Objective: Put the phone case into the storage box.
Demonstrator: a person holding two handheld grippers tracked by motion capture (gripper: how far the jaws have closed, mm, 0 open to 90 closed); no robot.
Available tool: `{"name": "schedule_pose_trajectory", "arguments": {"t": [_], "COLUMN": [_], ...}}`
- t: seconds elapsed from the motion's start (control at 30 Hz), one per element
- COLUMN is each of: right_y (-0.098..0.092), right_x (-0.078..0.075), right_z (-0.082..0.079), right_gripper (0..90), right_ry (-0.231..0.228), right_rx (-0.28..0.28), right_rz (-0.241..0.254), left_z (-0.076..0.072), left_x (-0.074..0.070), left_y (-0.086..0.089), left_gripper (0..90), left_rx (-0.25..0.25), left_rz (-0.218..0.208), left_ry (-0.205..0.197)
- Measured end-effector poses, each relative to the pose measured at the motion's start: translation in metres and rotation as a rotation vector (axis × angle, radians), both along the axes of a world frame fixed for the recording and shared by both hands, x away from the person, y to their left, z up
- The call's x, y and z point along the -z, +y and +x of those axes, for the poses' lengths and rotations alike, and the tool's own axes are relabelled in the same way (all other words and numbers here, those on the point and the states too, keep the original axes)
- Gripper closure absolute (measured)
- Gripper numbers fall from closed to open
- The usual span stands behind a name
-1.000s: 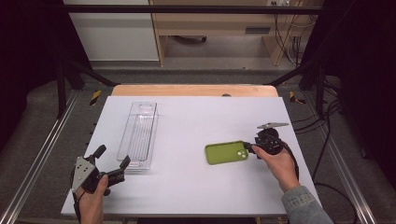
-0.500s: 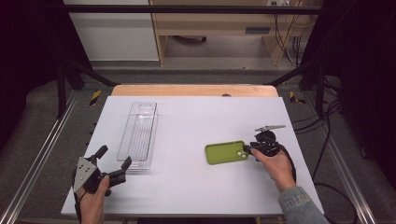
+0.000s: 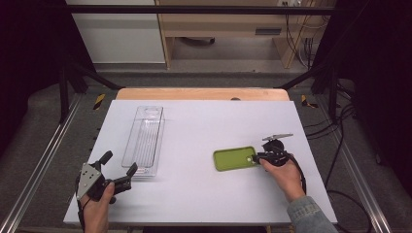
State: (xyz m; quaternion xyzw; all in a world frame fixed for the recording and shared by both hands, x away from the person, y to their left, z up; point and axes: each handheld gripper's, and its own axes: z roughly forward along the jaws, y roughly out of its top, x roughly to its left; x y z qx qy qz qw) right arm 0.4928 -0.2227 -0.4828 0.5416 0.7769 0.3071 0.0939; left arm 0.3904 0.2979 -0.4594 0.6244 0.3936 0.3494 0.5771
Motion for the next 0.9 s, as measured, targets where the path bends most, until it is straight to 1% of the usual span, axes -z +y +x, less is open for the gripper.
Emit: {"name": "schedule_pose_trajectory", "arguments": {"t": [0.07, 0.2, 0.23, 0.33, 0.4, 0.5, 0.6, 0.67, 0.73, 0.9], "right_y": [0.001, 0.002, 0.002, 0.002, 0.003, 0.006, 0.009, 0.010, 0.012, 0.014], "right_x": [0.003, 0.005, 0.006, 0.007, 0.008, 0.008, 0.009, 0.009, 0.010, 0.010], "right_z": [-0.002, -0.005, -0.006, -0.007, -0.010, -0.012, -0.015, -0.016, -0.017, -0.018], "right_gripper": [69.6, 70.6, 71.0, 71.4, 71.8, 72.1, 72.9, 73.1, 74.6, 76.8], "right_ry": [-0.007, -0.021, -0.034, -0.042, -0.059, -0.076, -0.099, -0.101, -0.114, -0.117], "right_rx": [0.006, 0.015, 0.019, 0.022, 0.026, 0.032, 0.051, 0.058, 0.071, 0.080], "right_rz": [-0.020, -0.016, -0.019, -0.022, -0.030, -0.051, -0.068, -0.069, -0.083, -0.084], "left_z": [0.000, 0.000, 0.000, 0.000, 0.001, 0.001, 0.001, 0.001, 0.001, 0.001], "left_x": [0.000, 0.000, 0.000, 0.000, 0.000, 0.000, 0.000, 0.000, 0.000, 0.000], "left_y": [0.000, 0.001, 0.001, 0.000, 0.000, 0.001, 0.000, 0.001, 0.000, 0.000], "left_gripper": [0.7, 0.7, 0.8, 0.8, 0.8, 0.7, 0.8, 0.7, 0.8, 0.7], "left_rx": [0.000, -0.002, -0.001, 0.000, -0.001, -0.001, -0.001, 0.000, 0.000, 0.000], "left_rz": [0.000, -0.002, -0.001, 0.000, 0.001, 0.003, -0.001, 0.005, 0.004, 0.005], "left_ry": [-0.001, 0.001, 0.001, 0.000, 0.002, 0.003, 0.002, 0.004, 0.005, 0.006]}}
